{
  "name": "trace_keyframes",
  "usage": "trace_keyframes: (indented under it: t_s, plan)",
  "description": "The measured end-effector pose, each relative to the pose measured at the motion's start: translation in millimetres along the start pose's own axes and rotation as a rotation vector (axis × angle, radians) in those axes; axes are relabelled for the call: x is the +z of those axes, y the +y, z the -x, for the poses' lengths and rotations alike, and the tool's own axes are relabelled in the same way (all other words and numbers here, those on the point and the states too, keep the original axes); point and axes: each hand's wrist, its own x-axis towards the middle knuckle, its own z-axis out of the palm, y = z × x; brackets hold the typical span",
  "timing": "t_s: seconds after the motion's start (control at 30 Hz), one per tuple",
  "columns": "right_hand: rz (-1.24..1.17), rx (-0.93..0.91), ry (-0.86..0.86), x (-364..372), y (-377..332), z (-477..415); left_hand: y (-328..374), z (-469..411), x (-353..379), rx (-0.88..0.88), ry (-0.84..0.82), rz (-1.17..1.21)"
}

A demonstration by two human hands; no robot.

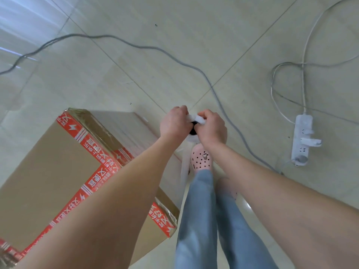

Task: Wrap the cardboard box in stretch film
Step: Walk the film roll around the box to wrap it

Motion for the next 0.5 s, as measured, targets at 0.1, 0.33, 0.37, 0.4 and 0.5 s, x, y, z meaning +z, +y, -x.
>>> trace_keyframes:
  t_s: [0.1,0.33,0.37,0.4,0.5]
  plan:
    - [-0.013,-0.042,0.011,2.8,-19.1,-8.7,-10.3,-4.7,-8.0,-0.2,0.046,0.184]
    - [-0.006,-0.008,-0.037,12.5,-46.5,-26.5,-24.5,-11.9,-9.2,-0.444,0.095,0.449]
    - [-0.002,-0.015,-0.038,12.6,-48.5,-28.0,-25.2,-14.9,-11.9,-0.382,0.088,0.381]
    - [0.0,-0.019,-0.041,13.6,-50.7,-29.3,-26.1,-19.1,-15.5,-0.296,0.082,0.313]
    - [0.025,-0.034,-0.053,15.3,-56.2,-32.7,-28.0,-37.1,-25.8,-0.024,0.029,0.086]
